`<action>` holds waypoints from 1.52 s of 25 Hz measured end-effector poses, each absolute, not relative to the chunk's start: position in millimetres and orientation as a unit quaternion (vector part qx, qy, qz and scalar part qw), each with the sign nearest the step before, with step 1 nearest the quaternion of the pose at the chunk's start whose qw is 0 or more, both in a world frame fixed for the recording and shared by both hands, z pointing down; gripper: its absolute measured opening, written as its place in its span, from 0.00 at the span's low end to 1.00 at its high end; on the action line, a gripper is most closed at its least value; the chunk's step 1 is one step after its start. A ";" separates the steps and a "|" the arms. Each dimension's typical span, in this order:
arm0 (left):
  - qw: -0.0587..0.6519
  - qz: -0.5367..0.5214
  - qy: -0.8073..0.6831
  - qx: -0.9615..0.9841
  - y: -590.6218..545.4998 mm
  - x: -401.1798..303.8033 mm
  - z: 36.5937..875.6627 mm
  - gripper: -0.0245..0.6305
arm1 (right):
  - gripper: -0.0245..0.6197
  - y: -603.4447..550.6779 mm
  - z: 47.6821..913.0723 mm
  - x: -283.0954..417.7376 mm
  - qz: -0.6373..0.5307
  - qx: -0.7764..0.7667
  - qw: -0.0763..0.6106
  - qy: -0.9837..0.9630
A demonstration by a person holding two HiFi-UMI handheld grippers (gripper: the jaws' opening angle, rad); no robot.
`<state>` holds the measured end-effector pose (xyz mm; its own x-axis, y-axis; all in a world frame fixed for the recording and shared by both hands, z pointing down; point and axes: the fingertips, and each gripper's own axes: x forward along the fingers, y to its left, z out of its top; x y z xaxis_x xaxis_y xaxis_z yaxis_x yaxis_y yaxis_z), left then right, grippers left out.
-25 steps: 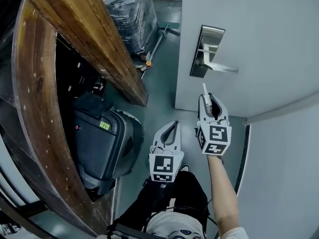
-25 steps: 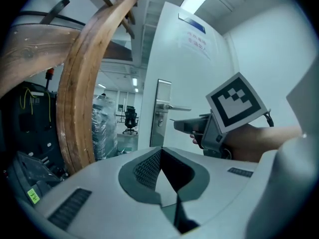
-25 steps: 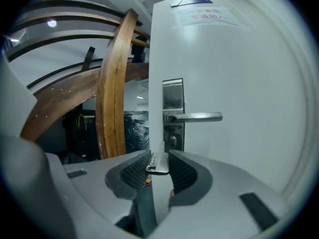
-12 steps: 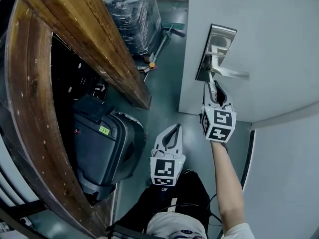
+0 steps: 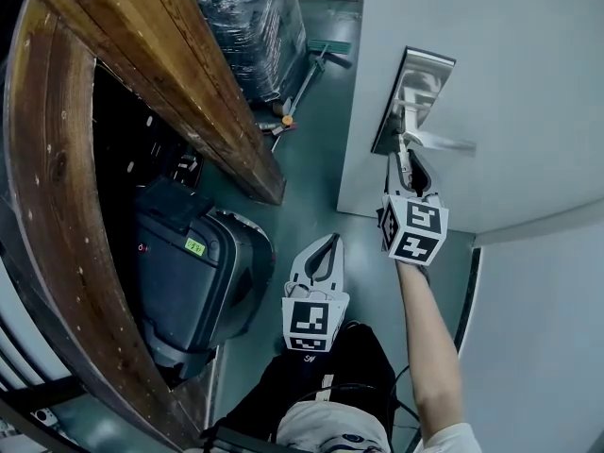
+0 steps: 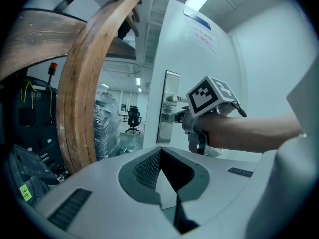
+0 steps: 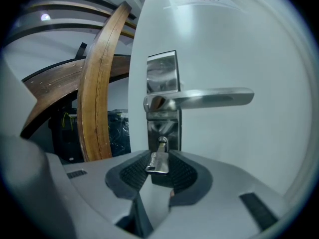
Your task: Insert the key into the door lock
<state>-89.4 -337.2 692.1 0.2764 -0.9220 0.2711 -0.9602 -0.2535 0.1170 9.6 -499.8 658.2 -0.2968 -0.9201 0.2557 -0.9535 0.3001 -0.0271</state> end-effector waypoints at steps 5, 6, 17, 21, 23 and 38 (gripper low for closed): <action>0.136 0.076 -0.602 0.783 -334.3 -94.5 695.0 0.04 | 0.22 -505.1 656.2 4.2 0.125 0.634 0.073 -0.760; 0.137 0.076 -0.603 0.782 -334.2 -95.5 695.6 0.04 | 0.22 -507.2 655.6 3.2 0.128 0.641 0.071 -0.754; 0.145 0.090 -0.616 0.769 -321.7 -107.4 702.9 0.04 | 0.22 -527.8 655.4 0.5 0.103 0.637 0.064 -0.761; 0.153 0.086 -0.620 0.765 -316.5 -108.6 675.3 0.04 | 0.23 -472.4 643.2 5.1 0.108 0.596 0.061 -0.793; 0.152 0.080 -0.615 0.770 -313.3 -103.7 645.7 0.04 | 0.23 -426.7 628.7 15.1 0.129 0.576 0.062 -0.805; 0.085 0.029 -0.571 0.816 -282.0 -50.8 419.3 0.04 | 0.05 -252.9 415.2 70.6 0.069 0.563 0.028 -0.823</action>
<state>-50.8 -282.0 419.3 0.3465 -0.9269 0.1444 -0.9367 -0.3335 0.1066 70.6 -252.9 415.2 -0.3642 -0.9230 0.1242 -0.9308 0.3563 -0.0814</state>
